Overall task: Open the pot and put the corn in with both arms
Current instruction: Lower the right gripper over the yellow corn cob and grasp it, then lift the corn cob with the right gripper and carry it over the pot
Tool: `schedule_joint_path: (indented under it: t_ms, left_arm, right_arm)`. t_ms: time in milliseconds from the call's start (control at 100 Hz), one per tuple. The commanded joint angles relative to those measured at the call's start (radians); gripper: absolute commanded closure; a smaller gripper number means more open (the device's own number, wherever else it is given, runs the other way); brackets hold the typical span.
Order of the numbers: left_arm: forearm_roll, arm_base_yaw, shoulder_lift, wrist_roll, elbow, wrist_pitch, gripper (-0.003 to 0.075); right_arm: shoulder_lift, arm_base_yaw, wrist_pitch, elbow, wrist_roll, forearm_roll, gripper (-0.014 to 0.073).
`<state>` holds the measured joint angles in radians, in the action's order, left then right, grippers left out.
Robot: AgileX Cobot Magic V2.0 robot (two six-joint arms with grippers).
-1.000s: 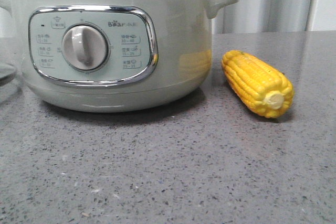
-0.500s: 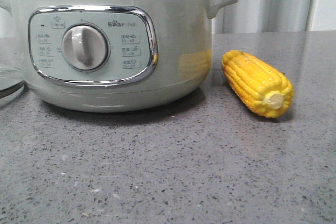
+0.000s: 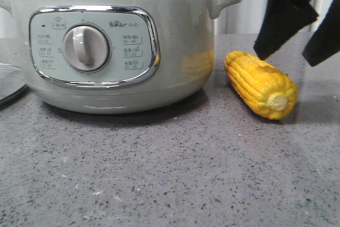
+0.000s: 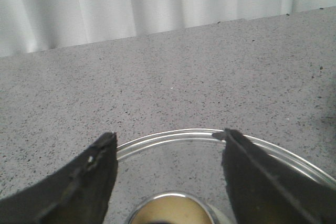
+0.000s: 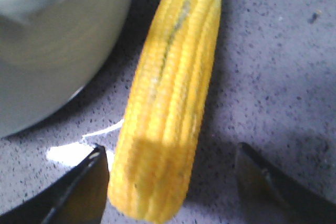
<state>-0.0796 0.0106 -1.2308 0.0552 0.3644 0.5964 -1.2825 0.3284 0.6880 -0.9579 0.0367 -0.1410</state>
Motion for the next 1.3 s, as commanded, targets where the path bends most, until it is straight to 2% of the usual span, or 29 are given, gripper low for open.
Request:
schedule_joint_path:
  t_ms: [0, 320, 390, 540, 610, 810, 1050, 1170, 1290]
  left_arm:
    - [0.009, 0.005, 0.021, -0.009, 0.027, 0.083, 0.0309]
    - [0.009, 0.005, 0.065, -0.009, 0.027, 0.107, 0.0310]
    - [0.009, 0.005, 0.094, -0.009, 0.027, 0.110, 0.0310]
    - [0.009, 0.005, 0.174, -0.009, 0.027, 0.115, 0.0310]
    - [0.009, 0.005, 0.217, -0.009, 0.027, 0.115, 0.0310]
    - [0.009, 0.005, 0.341, -0.009, 0.027, 0.115, 0.0310]
    - [0.009, 0.005, 0.473, -0.009, 0.027, 0.115, 0.0310]
    - [0.009, 0.005, 0.513, -0.009, 0.027, 0.115, 0.0310]
    - [0.007, 0.005, 0.530, -0.009, 0.027, 0.115, 0.0310]
  right_arm:
    - [-0.021, 0.001, -0.013, -0.065, -0.012, -0.012, 0.0171]
    - [-0.144, 0.001, 0.051, -0.105, -0.012, -0.036, 0.0193]
    - [-0.149, 0.001, 0.067, -0.106, -0.012, -0.036, 0.0271]
    - [-0.149, 0.001, 0.117, -0.106, -0.012, -0.030, 0.0566]
    - [-0.149, -0.001, 0.135, -0.106, -0.012, -0.011, 0.0669]
    - [-0.099, -0.023, 0.203, -0.106, -0.012, 0.016, 0.0667]
    - [0.101, -0.112, 0.253, -0.106, -0.012, 0.032, 0.0667]
    - [0.223, -0.153, 0.205, -0.110, -0.012, 0.032, 0.0667]
    - [0.315, -0.144, 0.117, -0.129, -0.012, 0.010, 0.0667]
